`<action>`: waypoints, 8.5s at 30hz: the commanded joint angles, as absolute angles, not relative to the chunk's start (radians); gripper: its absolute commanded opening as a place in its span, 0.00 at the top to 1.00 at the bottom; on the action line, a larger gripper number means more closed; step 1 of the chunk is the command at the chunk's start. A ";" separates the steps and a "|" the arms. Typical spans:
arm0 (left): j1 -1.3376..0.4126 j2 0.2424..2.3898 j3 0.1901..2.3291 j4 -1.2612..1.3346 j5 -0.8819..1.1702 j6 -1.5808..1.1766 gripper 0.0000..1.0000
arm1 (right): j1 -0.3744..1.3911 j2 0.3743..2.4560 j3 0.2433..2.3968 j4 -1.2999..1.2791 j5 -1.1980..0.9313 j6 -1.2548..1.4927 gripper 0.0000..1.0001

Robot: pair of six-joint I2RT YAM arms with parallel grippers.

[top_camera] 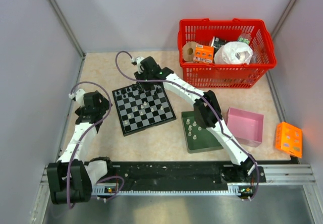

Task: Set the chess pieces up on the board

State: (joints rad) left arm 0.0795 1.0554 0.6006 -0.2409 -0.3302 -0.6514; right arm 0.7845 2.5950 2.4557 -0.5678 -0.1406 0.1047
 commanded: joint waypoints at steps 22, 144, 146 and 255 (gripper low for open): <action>0.084 1.045 0.643 -0.241 -0.328 -0.641 0.02 | 0.796 2.649 2.525 -0.541 -0.123 0.092 0.73; 0.084 1.049 0.658 -0.270 -0.308 -0.650 0.03 | 0.749 2.379 2.280 -0.465 -0.009 0.121 0.65; 0.084 1.049 0.658 -0.270 -0.305 -0.650 0.03 | 0.747 2.378 2.263 -0.483 -0.014 0.129 0.66; 0.083 1.042 0.667 -0.279 -0.291 -0.652 0.03 | 0.698 2.396 2.249 -0.571 0.038 0.189 0.63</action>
